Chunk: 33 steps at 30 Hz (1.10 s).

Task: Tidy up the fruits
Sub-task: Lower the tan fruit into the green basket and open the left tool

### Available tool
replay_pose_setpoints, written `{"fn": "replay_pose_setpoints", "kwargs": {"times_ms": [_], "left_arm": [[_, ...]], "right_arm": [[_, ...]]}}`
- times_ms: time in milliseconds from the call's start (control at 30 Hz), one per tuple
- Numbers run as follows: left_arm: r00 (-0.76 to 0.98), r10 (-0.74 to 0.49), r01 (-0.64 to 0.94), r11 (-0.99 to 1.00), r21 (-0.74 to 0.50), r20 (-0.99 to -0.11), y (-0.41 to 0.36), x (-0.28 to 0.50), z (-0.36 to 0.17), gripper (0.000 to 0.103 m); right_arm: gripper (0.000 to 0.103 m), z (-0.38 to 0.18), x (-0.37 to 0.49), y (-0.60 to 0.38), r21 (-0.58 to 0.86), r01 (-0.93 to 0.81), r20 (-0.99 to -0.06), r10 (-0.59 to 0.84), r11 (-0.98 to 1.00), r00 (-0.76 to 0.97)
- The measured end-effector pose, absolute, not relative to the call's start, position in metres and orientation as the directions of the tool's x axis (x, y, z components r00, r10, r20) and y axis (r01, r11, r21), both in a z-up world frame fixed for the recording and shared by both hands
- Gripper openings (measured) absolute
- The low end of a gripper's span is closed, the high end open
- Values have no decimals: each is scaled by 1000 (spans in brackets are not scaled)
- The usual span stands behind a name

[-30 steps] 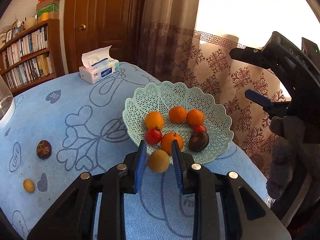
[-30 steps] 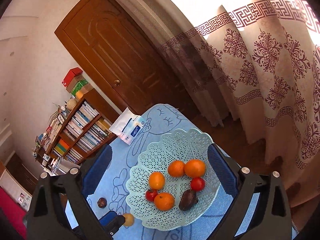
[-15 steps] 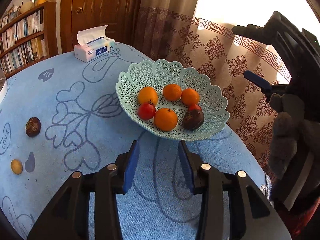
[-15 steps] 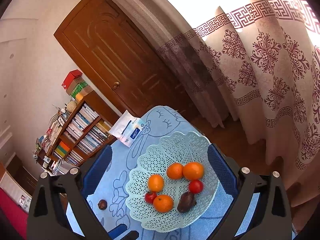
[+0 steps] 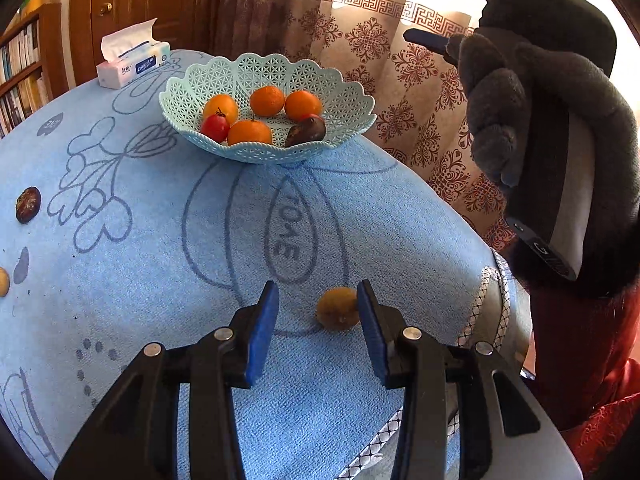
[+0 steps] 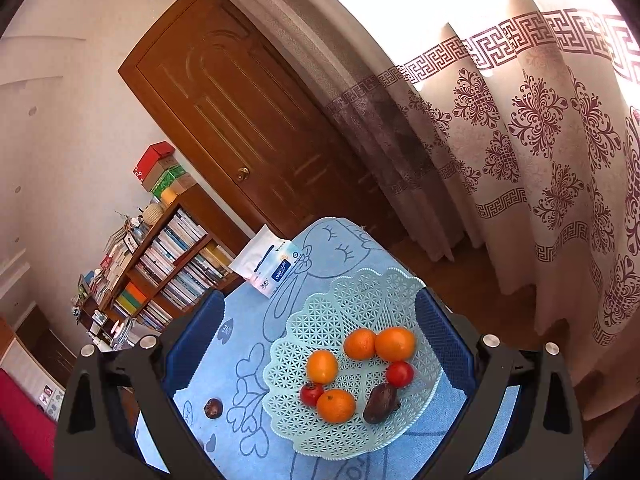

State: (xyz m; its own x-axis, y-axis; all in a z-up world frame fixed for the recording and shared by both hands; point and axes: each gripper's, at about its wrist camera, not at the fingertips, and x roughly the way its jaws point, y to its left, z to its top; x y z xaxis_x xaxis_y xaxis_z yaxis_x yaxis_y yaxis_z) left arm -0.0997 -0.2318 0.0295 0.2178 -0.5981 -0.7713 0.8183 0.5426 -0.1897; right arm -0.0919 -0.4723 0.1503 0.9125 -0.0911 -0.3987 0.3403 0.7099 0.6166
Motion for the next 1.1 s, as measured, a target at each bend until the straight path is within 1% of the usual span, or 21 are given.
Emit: {"fn": "replay_pose_setpoints", "kwargs": {"times_ms": [233, 300, 367, 533, 667, 933, 1100], "left_arm": [[180, -588, 848, 500, -179, -789, -242, -113, 19, 41], [179, -584, 851, 496, -174, -792, -244, -114, 17, 38], [173, -582, 854, 491, -174, -794, -246, -115, 16, 30], [186, -590, 856, 490, -165, -786, -246, -115, 20, 29], [220, -610, 844, 511, -165, -761, -246, -106, 35, 29], [336, -650, 811, 567, -142, -682, -263, -70, 75, 29], [373, -656, 793, 592, -142, -656, -280, -47, 82, 29]], "right_arm": [[97, 149, -93, -477, 626, 346, -399, -95, 699, 912], [97, 149, -93, -477, 624, 346, -399, -95, 701, 912], [97, 149, -93, -476, 623, 344, -400, -91, 703, 912], [97, 149, -91, -475, 621, 342, -401, -89, 705, 912], [97, 149, -92, -476, 623, 346, -399, -95, 702, 912], [97, 148, -93, -479, 628, 354, -402, -101, 693, 910], [98, 148, -95, -481, 633, 359, -401, -106, 686, 910]]}}
